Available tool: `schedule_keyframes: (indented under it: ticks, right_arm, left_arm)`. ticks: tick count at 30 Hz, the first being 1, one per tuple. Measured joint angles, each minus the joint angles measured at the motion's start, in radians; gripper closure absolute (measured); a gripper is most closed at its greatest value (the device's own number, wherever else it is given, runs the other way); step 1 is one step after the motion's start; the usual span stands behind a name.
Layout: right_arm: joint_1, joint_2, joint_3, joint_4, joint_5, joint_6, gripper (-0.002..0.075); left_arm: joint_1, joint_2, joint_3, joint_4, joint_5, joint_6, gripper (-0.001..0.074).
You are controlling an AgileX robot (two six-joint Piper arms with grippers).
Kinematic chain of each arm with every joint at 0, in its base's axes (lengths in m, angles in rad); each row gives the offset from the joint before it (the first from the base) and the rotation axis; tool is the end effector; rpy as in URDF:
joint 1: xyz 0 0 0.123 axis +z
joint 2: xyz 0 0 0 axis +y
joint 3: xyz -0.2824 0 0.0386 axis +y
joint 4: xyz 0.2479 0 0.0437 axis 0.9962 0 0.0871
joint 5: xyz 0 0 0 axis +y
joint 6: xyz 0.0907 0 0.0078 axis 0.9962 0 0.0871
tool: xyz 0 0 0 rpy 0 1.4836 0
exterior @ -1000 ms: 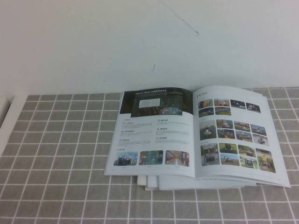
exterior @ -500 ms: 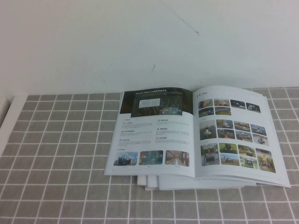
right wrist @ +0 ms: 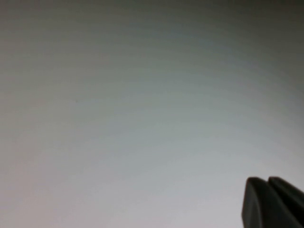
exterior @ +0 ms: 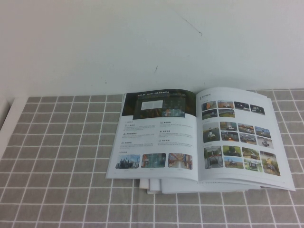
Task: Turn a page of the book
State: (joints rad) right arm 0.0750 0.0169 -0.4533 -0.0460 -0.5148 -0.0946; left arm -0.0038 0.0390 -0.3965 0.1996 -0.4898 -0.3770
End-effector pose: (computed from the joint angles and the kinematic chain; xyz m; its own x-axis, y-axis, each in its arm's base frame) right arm -0.0292 -0.0001 0.3891 0.8628 -0.0698 -0.5008 0.0297 0.9957 -0.0875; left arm -0.0092 -0.0084 0.3726 0.7715 -0.2011 -0.6037 0.2177 0.9749 -0.0465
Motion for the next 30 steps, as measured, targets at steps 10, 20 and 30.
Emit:
schedule_keyframes:
  ticks: [10, 20, 30]
  right_arm:
    - [0.0, 0.342, -0.538, -0.017, 0.615, 0.095, 0.0729]
    - [0.0, 0.721, -0.676, -0.017, 1.215, 0.095, 0.0729]
    - [0.0, 0.871, -0.676, -0.017, 1.272, 0.065, 0.0729]
  left_arm:
    - [0.0, 0.296, -0.337, 0.316, 0.244, -0.168, 0.0738]
    - [-0.054, 0.533, -0.421, 0.21, 0.896, -0.293, 0.0738]
    - [-0.14, 0.712, -0.421, -0.2, 1.244, 0.256, 0.0738]
